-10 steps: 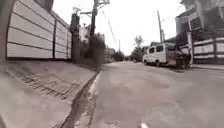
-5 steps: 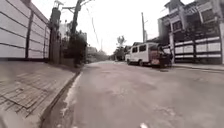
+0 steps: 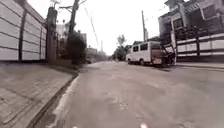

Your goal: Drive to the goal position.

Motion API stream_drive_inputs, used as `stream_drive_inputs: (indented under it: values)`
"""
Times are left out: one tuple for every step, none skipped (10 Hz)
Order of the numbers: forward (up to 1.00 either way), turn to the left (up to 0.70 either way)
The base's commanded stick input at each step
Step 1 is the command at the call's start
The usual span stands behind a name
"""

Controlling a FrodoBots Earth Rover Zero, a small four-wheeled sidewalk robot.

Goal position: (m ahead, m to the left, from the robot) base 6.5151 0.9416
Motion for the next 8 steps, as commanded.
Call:
stream_drive_inputs:
  values:
    - [0.7, 0.0]
    - [0.7, 0.22]
    - [0.7, 0.23]
    - [0.7, 0.09]
    - [0.7, 0.01]
    - [0.7, 0.0]
    - [0.7, 0.0]
    - [0.7, 0.0]
